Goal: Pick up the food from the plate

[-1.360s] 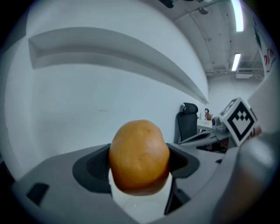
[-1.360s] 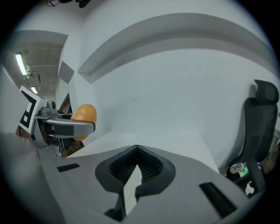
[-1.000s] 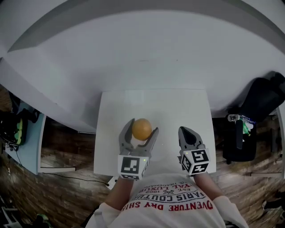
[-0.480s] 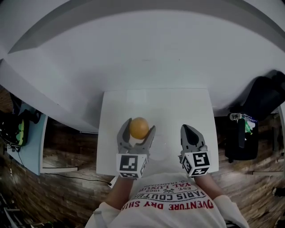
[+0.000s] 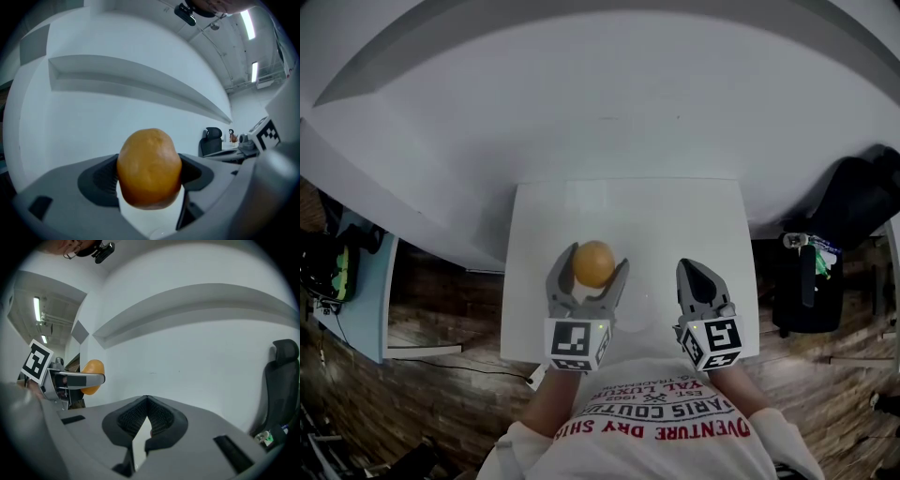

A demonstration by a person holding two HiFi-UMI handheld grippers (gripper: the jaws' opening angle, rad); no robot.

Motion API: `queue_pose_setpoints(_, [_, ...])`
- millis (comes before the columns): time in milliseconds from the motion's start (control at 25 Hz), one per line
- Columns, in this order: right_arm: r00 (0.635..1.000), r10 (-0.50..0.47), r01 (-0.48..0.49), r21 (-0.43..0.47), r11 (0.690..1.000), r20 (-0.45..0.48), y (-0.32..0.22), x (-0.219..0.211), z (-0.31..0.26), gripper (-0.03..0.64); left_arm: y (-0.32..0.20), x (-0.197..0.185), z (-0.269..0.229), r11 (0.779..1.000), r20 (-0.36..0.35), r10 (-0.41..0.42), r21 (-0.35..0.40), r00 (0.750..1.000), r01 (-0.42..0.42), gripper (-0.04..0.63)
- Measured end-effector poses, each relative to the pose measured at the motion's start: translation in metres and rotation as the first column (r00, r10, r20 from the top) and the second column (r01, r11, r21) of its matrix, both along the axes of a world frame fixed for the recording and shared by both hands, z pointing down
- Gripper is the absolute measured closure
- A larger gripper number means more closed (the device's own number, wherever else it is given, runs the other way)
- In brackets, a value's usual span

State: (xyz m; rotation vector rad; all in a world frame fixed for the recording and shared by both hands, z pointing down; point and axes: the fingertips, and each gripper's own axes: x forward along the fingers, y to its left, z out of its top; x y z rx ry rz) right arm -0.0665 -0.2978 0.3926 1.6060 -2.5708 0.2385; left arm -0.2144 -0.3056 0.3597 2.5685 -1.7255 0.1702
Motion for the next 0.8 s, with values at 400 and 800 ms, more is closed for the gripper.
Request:
queue_pose_setpoints(400, [1.0,0.014,-0.014,0.005,1.0,-0.001,0.008,0.006,0.0,0.609,0.008,0.008,0.008,1.0,0.005,0.008,-0.027,1.0,-0.008,0.224])
queue_pose_setpoints(800, [1.0,0.01,-0.01,0.015,1.0,-0.009,0.017,0.006,-0.003,0.609,0.017,0.016,0.009,0.999,0.006,0.024,-0.036,1.0,-0.023,0.224])
